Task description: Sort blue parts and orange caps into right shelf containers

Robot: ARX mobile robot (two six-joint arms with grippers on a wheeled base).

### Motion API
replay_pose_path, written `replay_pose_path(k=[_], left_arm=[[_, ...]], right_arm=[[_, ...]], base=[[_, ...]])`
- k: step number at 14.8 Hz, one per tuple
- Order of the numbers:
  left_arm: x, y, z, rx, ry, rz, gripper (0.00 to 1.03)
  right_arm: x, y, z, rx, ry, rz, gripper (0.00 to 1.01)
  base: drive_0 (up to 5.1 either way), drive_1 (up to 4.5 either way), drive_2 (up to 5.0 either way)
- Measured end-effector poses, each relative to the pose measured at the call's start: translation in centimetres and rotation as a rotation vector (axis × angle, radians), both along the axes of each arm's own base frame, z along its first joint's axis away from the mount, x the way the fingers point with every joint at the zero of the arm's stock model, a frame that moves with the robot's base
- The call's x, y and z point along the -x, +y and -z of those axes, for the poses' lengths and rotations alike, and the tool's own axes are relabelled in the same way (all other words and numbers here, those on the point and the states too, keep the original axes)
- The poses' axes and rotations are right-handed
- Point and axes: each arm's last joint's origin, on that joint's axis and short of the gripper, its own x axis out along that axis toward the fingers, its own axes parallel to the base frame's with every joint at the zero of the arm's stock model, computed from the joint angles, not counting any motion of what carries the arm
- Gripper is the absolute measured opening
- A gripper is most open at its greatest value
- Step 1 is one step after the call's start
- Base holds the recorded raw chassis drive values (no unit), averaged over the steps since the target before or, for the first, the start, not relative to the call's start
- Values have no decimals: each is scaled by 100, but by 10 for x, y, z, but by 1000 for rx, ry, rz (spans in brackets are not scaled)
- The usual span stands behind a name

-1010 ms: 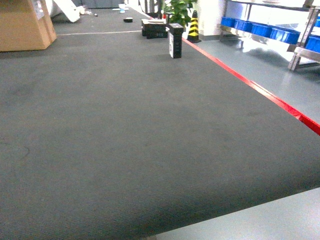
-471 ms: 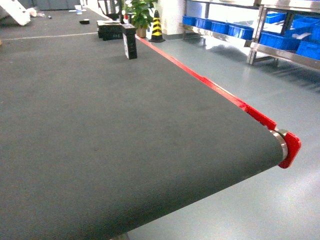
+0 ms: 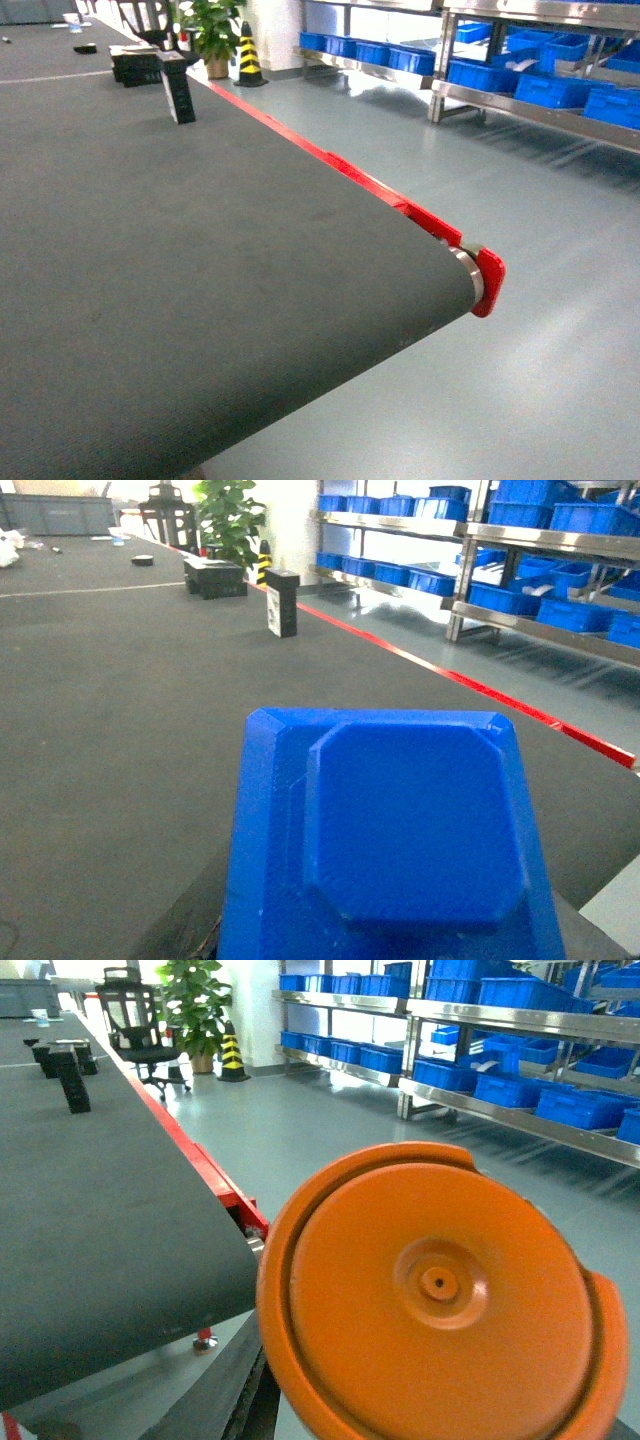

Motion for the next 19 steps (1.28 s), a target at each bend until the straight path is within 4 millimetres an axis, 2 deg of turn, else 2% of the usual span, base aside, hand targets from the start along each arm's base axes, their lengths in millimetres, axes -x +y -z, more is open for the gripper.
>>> replay_pose_path(k=[19], left_arm=[[0, 0, 0, 0, 0, 0, 43]], right_arm=[[0, 0, 0, 0, 0, 0, 45]], base=[[-158, -158, -158]])
